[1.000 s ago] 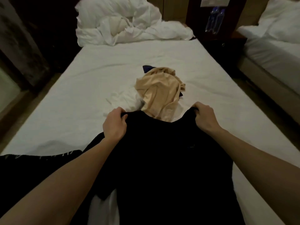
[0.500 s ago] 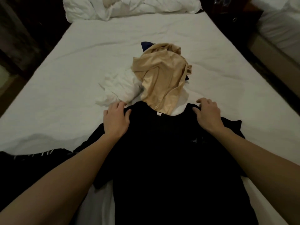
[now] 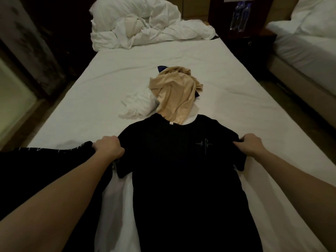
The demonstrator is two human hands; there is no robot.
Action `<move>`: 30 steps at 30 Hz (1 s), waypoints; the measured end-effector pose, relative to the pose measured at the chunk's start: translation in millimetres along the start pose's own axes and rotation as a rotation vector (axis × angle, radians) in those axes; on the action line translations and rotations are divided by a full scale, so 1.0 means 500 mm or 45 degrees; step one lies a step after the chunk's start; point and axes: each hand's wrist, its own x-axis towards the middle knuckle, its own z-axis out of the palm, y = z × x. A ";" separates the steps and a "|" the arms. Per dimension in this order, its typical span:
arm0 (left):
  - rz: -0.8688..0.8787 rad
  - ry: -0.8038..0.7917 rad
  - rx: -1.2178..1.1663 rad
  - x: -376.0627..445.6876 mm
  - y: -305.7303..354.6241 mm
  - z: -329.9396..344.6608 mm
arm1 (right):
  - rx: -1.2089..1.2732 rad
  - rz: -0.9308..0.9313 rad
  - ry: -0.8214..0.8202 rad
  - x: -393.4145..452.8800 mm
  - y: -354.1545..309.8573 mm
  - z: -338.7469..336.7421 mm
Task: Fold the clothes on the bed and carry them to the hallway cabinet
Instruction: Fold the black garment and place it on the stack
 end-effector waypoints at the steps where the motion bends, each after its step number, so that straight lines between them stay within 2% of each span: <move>1: 0.023 0.001 -0.008 -0.003 0.004 0.001 | 0.079 0.003 0.042 -0.004 -0.001 -0.001; 4: 0.142 0.074 -0.218 -0.009 0.025 -0.005 | 0.205 -0.098 0.169 -0.019 -0.018 -0.012; 8: 0.214 0.258 -0.774 0.009 0.087 -0.052 | 0.254 -0.215 0.219 -0.025 -0.029 -0.030; 10: 0.144 0.154 -1.207 0.016 0.138 -0.076 | 0.281 -0.232 0.249 -0.026 -0.030 -0.037; 12: 0.132 -0.087 -1.630 0.007 0.190 -0.091 | 0.380 -0.228 0.274 -0.029 -0.035 -0.044; 14: 0.175 -0.278 -1.818 -0.001 0.227 -0.093 | 0.583 -0.166 0.266 -0.030 -0.048 -0.049; 17: 0.173 -0.321 -1.970 0.000 0.248 -0.066 | 0.992 -0.044 0.136 -0.029 -0.082 -0.053; 22: 0.154 -0.136 -1.638 -0.002 0.217 -0.001 | 1.212 -0.014 -0.189 -0.057 -0.193 -0.003; 24: 0.139 -0.080 -1.559 -0.002 0.192 0.010 | 1.315 0.021 -0.395 -0.076 -0.236 0.047; 26: 0.184 -0.034 -1.394 -0.012 0.165 0.025 | 1.301 0.044 -0.607 -0.097 -0.260 0.095; 27: 0.254 -0.008 -1.239 -0.022 0.151 0.036 | 1.233 0.020 -0.647 -0.104 -0.261 0.115; 28: 0.351 0.002 -1.020 -0.034 0.134 0.050 | 1.145 -0.030 -0.611 -0.112 -0.256 0.131; 30: 0.535 -0.036 -0.561 -0.073 0.097 0.080 | 0.952 -0.151 -0.377 -0.140 -0.232 0.145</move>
